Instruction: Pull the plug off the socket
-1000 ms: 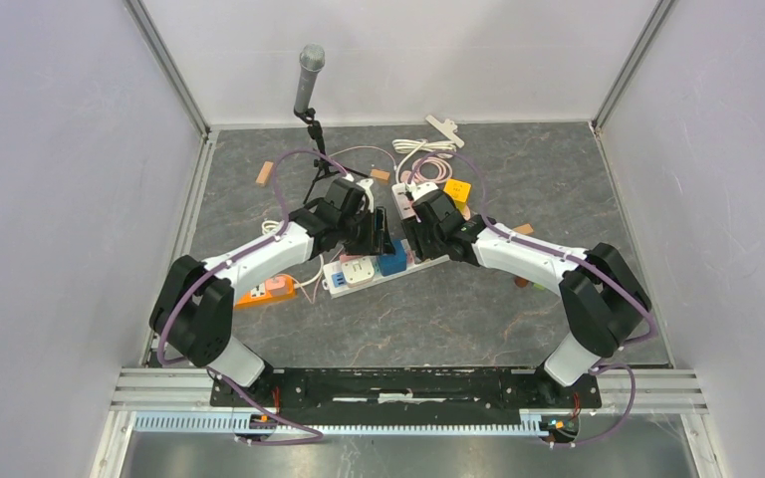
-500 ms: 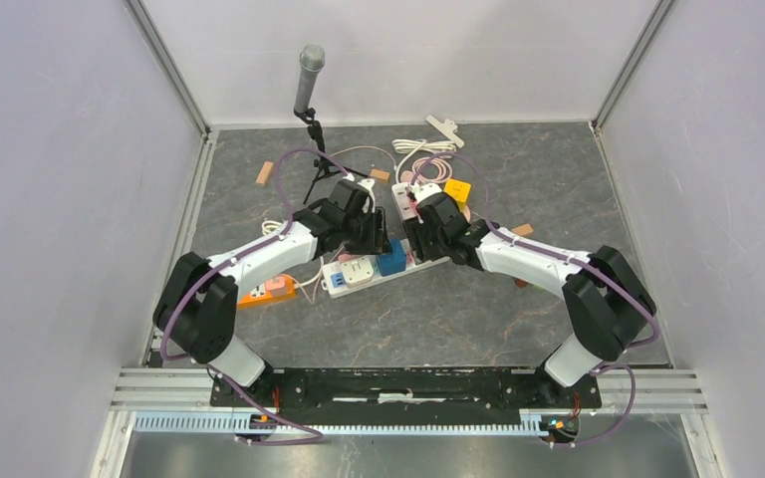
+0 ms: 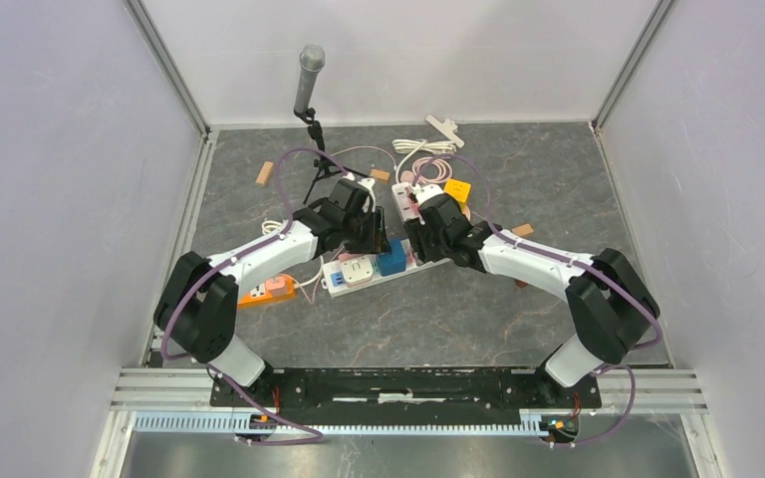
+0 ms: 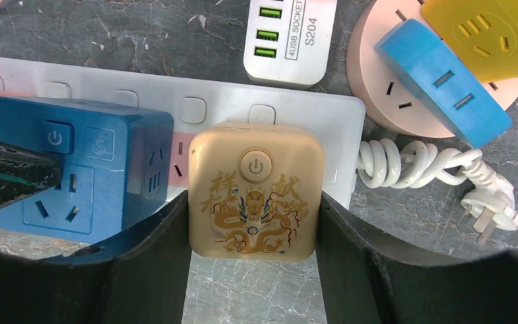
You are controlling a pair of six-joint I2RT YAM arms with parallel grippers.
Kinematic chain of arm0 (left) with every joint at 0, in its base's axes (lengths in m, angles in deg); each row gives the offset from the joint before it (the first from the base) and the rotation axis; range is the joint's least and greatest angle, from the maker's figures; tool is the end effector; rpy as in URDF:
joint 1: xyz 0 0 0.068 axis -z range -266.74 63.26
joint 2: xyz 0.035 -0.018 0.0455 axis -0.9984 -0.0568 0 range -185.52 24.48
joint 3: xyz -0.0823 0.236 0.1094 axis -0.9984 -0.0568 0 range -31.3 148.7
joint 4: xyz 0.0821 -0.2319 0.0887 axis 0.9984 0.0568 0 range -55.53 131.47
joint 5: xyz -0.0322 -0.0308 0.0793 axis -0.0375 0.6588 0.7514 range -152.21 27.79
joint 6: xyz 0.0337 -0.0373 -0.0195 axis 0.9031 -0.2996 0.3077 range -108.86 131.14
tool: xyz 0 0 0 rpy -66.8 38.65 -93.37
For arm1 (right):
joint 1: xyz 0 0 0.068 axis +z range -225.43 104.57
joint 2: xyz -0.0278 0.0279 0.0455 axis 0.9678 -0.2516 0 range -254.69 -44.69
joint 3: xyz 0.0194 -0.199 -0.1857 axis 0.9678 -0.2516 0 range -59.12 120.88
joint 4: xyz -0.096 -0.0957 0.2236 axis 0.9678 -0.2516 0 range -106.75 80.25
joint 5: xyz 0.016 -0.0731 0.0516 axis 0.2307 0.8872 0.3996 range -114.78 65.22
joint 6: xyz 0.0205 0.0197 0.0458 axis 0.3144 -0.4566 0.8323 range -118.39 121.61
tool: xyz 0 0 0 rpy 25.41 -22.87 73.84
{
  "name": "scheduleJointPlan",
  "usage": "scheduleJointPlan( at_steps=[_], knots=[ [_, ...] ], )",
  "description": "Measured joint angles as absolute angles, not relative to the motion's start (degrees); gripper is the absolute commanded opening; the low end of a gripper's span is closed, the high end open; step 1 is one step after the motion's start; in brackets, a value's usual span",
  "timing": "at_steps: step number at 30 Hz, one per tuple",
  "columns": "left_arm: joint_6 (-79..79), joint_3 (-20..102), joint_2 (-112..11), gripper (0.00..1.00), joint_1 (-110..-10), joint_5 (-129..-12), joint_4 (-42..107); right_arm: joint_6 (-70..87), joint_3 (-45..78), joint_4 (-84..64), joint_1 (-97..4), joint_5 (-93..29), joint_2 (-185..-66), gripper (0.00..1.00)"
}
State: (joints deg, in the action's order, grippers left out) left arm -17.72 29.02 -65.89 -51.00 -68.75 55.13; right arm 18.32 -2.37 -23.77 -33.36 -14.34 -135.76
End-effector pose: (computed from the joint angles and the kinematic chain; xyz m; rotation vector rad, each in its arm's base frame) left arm 0.2681 -0.1978 0.2221 0.2055 2.5458 -0.6105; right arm 0.2519 0.2188 0.2076 -0.4474 2.3703 0.2580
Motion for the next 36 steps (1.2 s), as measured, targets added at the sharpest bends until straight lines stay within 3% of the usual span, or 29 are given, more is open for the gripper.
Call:
scheduleJointPlan(
  at_steps=[8,16,22,29,36],
  knots=[
    [-17.7,29.6,-66.3,0.45,-51.0,-68.8,55.6,17.3,1.4,-28.3,-30.3,-8.7,-138.1,0.0],
    [-17.7,29.6,-66.5,0.44,-51.0,-68.8,55.6,18.9,-0.1,-26.9,-34.2,-15.7,-136.8,0.0],
    [-17.8,30.1,-66.9,0.43,-51.0,-68.8,56.2,18.1,1.6,-28.9,-30.7,-9.4,-138.0,0.0],
    [-17.8,30.3,-67.2,0.43,-51.0,-68.8,56.5,19.2,1.6,-28.9,-33.4,-14.3,-137.5,0.0],
    [-17.8,30.6,-67.4,0.42,-51.0,-68.8,56.8,18.3,2.5,-30.6,-30.1,-8.1,-138.2,0.0]
  ],
)
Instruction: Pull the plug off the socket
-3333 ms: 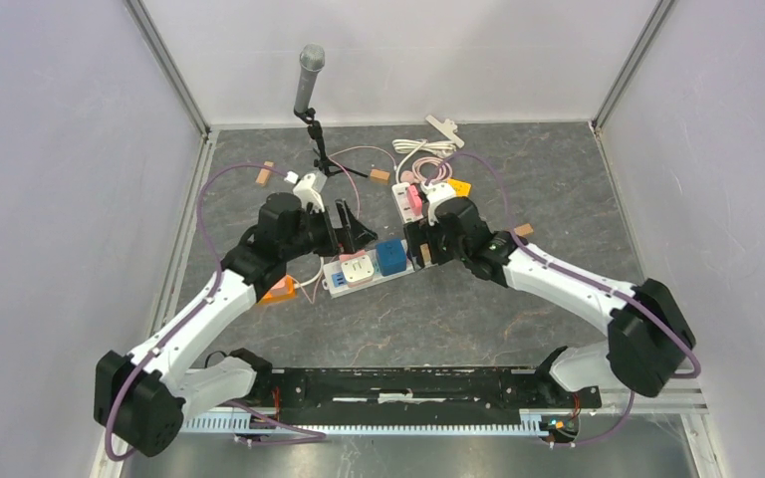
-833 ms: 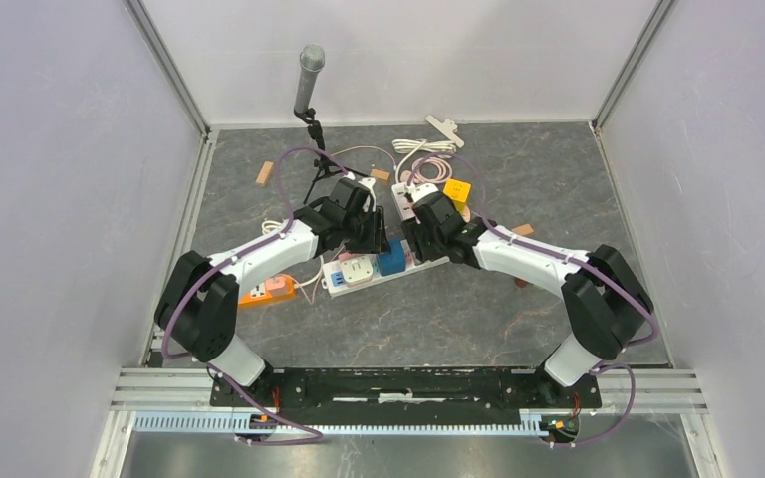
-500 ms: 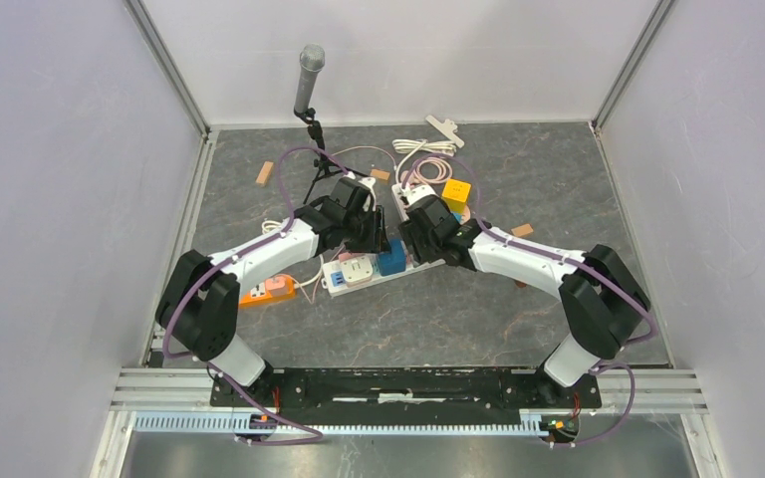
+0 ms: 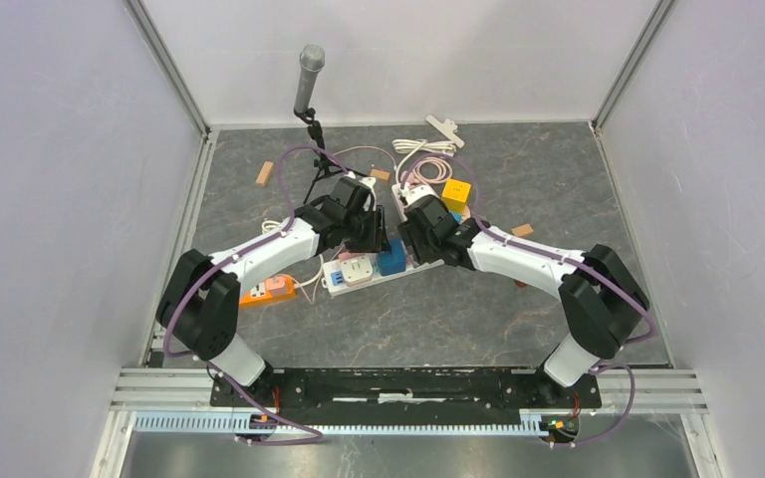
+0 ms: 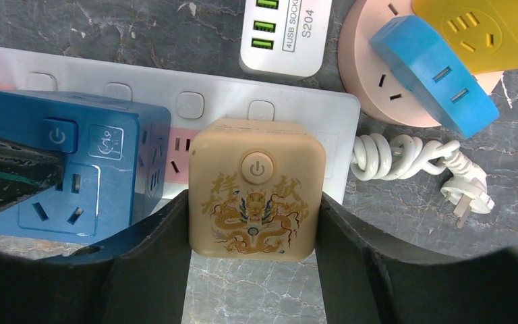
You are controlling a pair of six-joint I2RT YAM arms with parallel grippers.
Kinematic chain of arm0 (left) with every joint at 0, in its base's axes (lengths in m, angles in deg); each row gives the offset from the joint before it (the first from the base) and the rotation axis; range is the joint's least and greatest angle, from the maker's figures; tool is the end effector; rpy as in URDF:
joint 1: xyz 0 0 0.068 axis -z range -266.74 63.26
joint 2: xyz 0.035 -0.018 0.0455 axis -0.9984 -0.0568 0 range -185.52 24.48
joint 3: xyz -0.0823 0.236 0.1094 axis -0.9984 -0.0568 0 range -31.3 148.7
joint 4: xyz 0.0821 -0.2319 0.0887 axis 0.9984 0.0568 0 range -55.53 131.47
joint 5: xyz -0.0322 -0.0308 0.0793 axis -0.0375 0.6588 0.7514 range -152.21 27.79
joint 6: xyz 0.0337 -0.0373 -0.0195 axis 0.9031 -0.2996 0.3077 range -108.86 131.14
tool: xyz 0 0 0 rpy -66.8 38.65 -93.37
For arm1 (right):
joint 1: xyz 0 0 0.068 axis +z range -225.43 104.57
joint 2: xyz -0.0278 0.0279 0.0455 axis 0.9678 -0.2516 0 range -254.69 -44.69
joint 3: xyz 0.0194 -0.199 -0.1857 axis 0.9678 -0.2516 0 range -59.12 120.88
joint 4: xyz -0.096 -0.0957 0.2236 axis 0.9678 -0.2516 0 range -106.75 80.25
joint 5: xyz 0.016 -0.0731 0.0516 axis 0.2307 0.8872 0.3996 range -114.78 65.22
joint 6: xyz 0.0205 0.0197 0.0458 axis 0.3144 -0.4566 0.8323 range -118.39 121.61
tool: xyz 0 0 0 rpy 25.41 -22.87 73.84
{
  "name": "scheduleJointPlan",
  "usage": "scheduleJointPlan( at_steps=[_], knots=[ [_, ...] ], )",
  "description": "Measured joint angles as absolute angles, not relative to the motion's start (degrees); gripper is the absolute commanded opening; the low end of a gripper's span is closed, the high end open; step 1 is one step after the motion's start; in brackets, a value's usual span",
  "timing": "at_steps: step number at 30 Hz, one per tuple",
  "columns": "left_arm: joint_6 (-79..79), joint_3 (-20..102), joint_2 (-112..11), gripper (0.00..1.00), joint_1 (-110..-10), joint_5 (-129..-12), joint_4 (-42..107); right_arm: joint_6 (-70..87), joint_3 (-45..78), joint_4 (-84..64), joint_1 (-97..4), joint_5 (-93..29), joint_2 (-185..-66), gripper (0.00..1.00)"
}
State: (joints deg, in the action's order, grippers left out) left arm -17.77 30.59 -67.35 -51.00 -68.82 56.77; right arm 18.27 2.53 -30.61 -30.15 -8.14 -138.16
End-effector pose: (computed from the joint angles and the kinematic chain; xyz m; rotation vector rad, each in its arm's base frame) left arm 0.2718 -0.2005 0.2206 0.2049 2.5727 -0.5978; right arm 0.2474 0.2354 0.2130 -0.4858 2.3919 0.1177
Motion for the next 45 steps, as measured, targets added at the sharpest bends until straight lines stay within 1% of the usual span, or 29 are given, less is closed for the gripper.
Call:
scheduleJointPlan(
  at_steps=[2,8,15,19,22,25,30,32,35,40,45],
  knots=[
    [-17.8,30.6,-67.4,0.42,-51.0,-68.8,56.8,18.3,2.5,-30.6,-30.5,-8.2,-138.1,0.0],
    [-17.8,30.6,-67.3,0.41,-51.0,-68.8,56.8,18.5,2.5,-30.2,-34.0,-14.6,-136.8,0.0],
    [-17.8,30.6,-67.3,0.41,-51.0,-68.8,56.8,16.3,2.5,-30.2,-29.0,-6.2,-137.1,0.0],
    [-17.8,30.7,-67.3,0.41,-51.0,-68.8,56.9,16.3,2.6,-30.3,-29.4,-6.2,-137.0,0.0],
    [-17.8,30.8,-67.3,0.41,-51.0,-68.9,56.7,16.4,2.7,-31.1,-31.2,-8.5,-136.1,0.0],
    [-17.7,31.4,-67.9,0.42,-50.6,-69.1,56.3,15.7,2.7,-31.7,-33.3,-9.5,-132.3,0.0],
    [-17.7,32.1,-68.2,0.43,-50.6,-69.1,57.2,15.3,4.6,-29.6,-38.2,-8.1,-119.8,0.0],
    [-17.7,32.6,-68.4,0.46,-50.6,-69.1,57.8,15.4,5.1,-27.7,-40.6,-7.0,-116.0,0.0],
    [-17.6,33.6,-68.7,0.56,-50.6,-69.1,59.2,15.8,5.2,-27.0,-43.2,-4.3,-114.0,0.0],
    [-15.9,36.5,-68.8,0.75,-50.4,-68.3,63.0,17.4,4.7,-29.0,-47.4,-1.7,-114.9,0.0],
    [-14.3,41.4,-68.3,0.86,-50.3,-68.0,66.2,19.4,3.4,-30.0,-52.2,-2.3,-115.6,0.04]
  ],
)
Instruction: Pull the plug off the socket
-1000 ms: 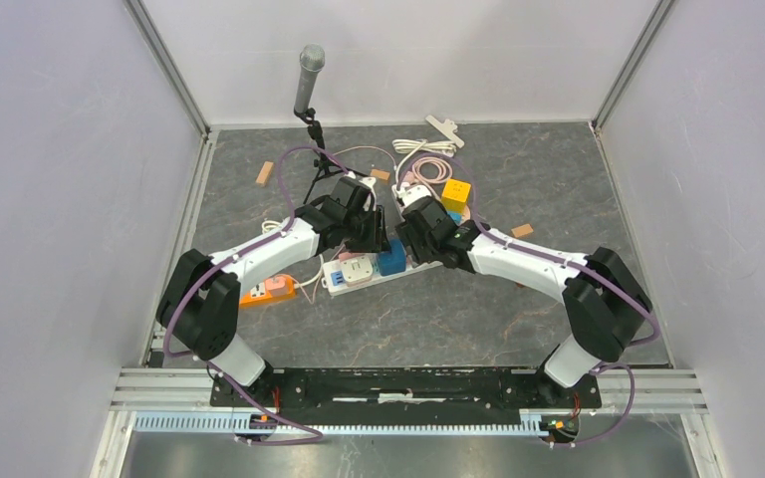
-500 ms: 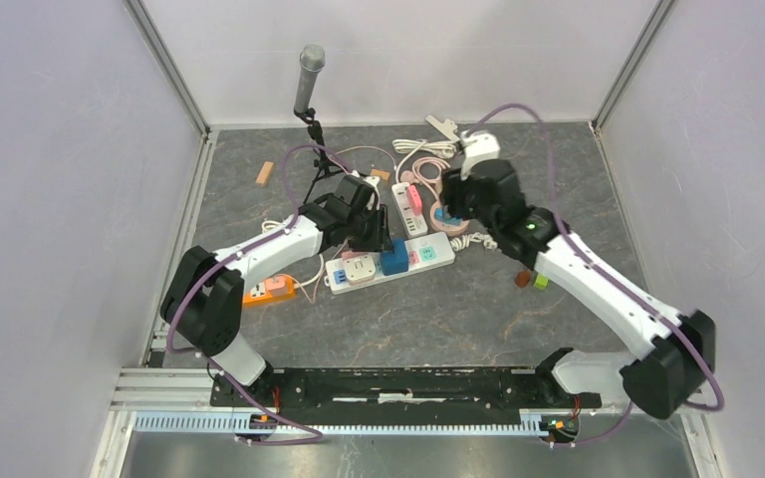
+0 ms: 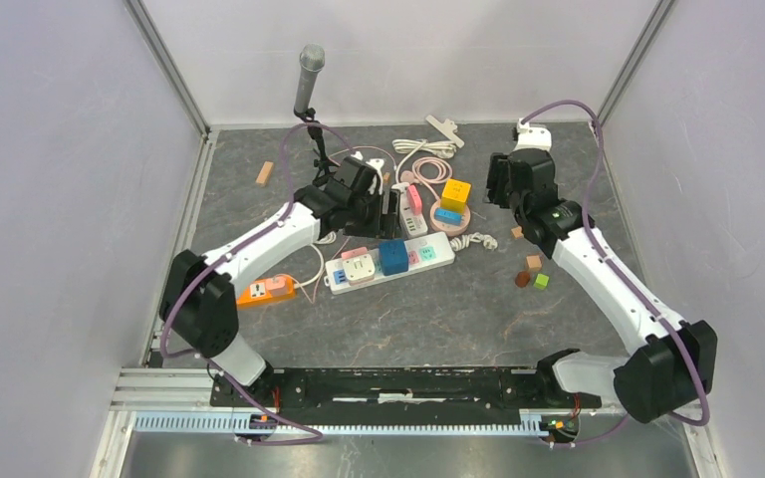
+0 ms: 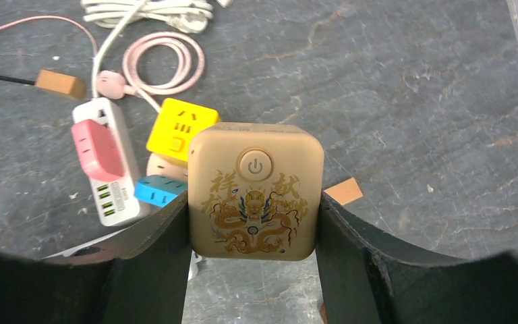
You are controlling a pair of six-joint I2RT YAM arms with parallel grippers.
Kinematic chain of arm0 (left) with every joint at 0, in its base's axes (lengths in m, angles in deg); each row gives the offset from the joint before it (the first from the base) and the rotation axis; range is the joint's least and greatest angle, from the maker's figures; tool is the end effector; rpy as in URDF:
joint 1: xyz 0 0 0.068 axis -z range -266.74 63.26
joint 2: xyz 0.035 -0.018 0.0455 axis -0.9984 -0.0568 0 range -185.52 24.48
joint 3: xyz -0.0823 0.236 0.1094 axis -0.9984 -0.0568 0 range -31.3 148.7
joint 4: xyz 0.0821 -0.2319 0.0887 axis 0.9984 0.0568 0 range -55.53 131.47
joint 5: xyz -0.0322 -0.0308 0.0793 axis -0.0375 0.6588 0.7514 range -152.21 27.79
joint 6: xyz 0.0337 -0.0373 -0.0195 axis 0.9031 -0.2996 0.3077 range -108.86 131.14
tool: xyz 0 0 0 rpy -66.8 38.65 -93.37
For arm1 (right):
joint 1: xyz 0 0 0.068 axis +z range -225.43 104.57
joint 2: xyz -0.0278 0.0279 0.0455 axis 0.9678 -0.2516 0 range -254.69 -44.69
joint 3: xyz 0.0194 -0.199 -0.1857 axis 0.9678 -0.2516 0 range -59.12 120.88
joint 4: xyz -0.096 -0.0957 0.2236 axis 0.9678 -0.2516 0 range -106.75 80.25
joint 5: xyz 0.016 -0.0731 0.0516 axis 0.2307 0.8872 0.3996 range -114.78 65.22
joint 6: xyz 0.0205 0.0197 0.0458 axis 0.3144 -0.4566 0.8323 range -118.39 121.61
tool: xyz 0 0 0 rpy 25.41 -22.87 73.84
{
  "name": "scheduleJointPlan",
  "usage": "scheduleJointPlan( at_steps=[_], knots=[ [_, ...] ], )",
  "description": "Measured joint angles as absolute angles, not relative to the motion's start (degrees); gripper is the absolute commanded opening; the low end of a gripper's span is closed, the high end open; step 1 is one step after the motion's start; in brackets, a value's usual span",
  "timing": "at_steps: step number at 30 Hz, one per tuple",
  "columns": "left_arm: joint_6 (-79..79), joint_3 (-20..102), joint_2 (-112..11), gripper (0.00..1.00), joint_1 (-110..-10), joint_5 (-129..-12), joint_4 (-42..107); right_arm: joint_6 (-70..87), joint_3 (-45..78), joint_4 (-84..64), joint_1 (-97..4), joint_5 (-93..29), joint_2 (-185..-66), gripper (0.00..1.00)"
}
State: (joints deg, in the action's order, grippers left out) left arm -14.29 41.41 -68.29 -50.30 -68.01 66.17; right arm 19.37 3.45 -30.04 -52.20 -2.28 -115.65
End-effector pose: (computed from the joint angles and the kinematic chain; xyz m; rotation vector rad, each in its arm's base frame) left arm 0.2805 -0.2115 0.2636 0.2908 2.5452 -0.5678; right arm 0.2615 0.0975 0.3355 0.1413 2.0256 0.0427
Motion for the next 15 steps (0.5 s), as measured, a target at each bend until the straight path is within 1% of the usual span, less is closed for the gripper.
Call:
scheduleJointPlan(
  at_steps=[2,3,4,6,10,15],
  knots=[
    [-13.8,42.4,-67.0,0.91,-50.3,-67.7,66.3,20.0,2.9,-29.8,-54.9,-3.8,-116.7,0.09],
    [-13.5,42.5,-66.2,0.97,-50.3,-67.6,66.4,20.3,2.5,-29.7,-56.1,-4.9,-117.3,0.1],
    [-13.3,42.6,-65.0,1.0,-50.3,-67.2,66.4,20.7,2.0,-29.3,-57.8,-6.7,-118.0,0.11],
    [-13.1,42.5,-62.3,1.0,-50.3,-66.6,66.7,21.9,0.9,-28.2,-61.7,-11.2,-119.7,0.12],
    [-12.8,40.0,-55.1,1.0,-50.3,-64.4,65.6,24.9,-1.3,-23.8,-70.9,-22.6,-125.0,0.19],
    [-12.5,34.6,-46.5,1.0,-50.3,-60.5,63.9,26.5,-1.1,-19.4,-77.7,-34.8,-135.0,0.33]
  ],
)
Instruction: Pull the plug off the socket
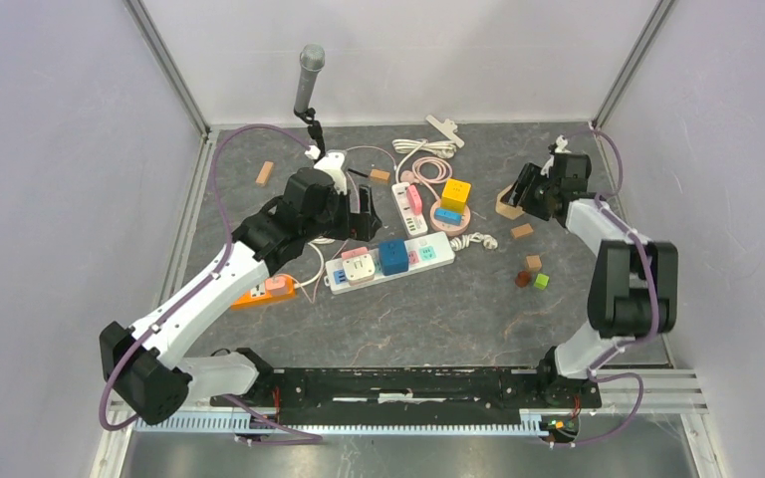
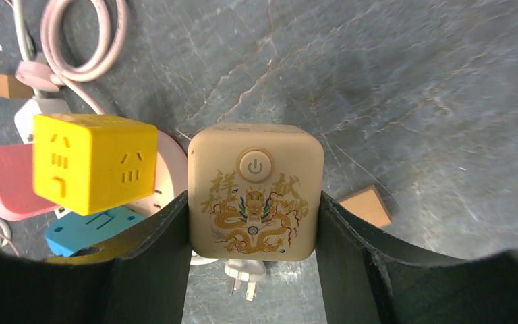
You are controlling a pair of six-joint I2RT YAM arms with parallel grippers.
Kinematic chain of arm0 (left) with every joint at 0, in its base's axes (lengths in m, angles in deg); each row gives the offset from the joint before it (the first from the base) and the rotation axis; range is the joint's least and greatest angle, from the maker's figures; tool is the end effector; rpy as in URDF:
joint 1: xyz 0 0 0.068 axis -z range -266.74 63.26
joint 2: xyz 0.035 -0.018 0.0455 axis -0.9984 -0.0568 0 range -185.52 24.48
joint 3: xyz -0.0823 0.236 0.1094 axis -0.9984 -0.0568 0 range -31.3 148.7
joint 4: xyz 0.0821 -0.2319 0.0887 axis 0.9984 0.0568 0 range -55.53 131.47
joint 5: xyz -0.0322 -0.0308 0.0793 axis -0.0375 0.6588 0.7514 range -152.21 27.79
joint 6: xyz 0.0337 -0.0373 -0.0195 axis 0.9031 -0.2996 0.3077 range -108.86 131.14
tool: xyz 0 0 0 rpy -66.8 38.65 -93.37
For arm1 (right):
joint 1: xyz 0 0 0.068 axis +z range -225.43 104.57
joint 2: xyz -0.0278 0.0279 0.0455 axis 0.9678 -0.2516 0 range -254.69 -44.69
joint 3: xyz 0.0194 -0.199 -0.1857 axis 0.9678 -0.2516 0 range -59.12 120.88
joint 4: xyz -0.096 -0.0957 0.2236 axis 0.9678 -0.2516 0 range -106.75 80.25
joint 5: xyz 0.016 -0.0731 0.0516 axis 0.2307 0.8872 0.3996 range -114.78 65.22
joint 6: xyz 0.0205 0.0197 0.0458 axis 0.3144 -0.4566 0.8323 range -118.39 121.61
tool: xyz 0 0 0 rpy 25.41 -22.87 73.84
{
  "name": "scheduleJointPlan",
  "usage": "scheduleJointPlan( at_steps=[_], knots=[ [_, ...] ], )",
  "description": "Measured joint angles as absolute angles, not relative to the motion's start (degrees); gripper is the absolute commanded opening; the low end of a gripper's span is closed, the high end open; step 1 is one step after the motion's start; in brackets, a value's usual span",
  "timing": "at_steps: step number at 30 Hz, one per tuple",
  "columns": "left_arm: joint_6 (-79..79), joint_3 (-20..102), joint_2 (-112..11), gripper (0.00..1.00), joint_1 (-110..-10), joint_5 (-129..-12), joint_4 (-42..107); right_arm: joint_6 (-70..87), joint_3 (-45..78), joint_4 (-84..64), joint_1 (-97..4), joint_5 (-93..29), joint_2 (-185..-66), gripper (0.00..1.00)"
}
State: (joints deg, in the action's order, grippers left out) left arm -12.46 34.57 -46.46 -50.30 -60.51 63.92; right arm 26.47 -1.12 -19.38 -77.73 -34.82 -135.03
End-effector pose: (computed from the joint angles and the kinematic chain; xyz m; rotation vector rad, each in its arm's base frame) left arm 0.2207 -0.1615 0.3391 0.2322 2.2169 -0.5579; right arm 0.3417 -0.0075 0.2243 0.4569 2.2780 0.4022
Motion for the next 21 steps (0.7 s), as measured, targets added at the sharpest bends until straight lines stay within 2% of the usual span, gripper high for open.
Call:
scheduleJointPlan(
  at_steps=[3,9,12,21],
  knots=[
    [-12.4,32.1,-43.9,1.0,-50.3,-58.3,63.2,26.4,0.5,-18.7,-79.1,-40.1,-141.3,0.42],
    [-12.4,30.0,-43.2,1.0,-50.3,-56.1,62.6,26.1,4.6,-18.6,-80.8,-44.4,-147.7,0.83],
    [-12.4,29.9,-43.2,1.0,-50.3,-55.1,62.6,25.5,6.6,-18.6,-81.8,-43.5,-148.6,0.97],
    [-12.4,29.9,-43.2,1.0,-50.6,-54.5,62.6,24.3,7.5,-21.6,-83.1,-36.1,-148.2,0.98]
  ],
)
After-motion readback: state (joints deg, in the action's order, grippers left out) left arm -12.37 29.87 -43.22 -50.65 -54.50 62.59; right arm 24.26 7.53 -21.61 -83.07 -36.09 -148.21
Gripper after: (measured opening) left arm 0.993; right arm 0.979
